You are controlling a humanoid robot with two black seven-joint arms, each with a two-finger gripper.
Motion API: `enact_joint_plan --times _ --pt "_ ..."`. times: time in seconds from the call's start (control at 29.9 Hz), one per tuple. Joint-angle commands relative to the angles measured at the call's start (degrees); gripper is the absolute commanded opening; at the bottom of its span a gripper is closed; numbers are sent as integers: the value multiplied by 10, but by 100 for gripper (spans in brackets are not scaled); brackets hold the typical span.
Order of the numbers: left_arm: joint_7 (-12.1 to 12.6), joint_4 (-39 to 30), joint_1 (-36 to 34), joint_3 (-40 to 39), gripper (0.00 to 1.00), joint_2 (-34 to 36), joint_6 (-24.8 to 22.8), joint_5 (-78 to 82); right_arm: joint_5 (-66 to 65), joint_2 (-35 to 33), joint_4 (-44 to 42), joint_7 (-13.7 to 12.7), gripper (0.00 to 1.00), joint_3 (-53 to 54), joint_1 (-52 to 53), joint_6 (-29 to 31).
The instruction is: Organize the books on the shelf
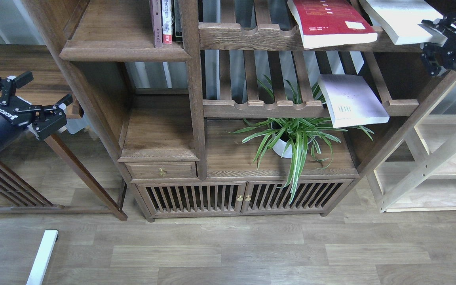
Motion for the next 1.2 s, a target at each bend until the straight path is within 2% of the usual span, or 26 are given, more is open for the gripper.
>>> enact_joint_plan --times 0.0,0.1,0.27,0.37,0.57,0.87,1.17 --pt "0 0 0 5 100 1 5 0 20 -8 -1 -3 0 5 6 28" --pt "0 0 7 5 100 0 6 0 58 -15 5 -5 0 6 7 40" --pt "-2 0 15 5 100 1 10 -1 103 -50 30 7 0 13 7 44" --pt "-2 0 22 4 100 1 12 -1 110 -89 70 34 0 18 7 53" --pt "-4 0 35 3 100 1 13 -1 135 -170 147 59 0 30 6 80" --pt "-3 0 38 3 100 0 16 -1 180 -267 202 61 1 46 5 118" --pt "-4 1 42 3 100 -3 17 -1 243 -360 205 67 1 46 5 179"
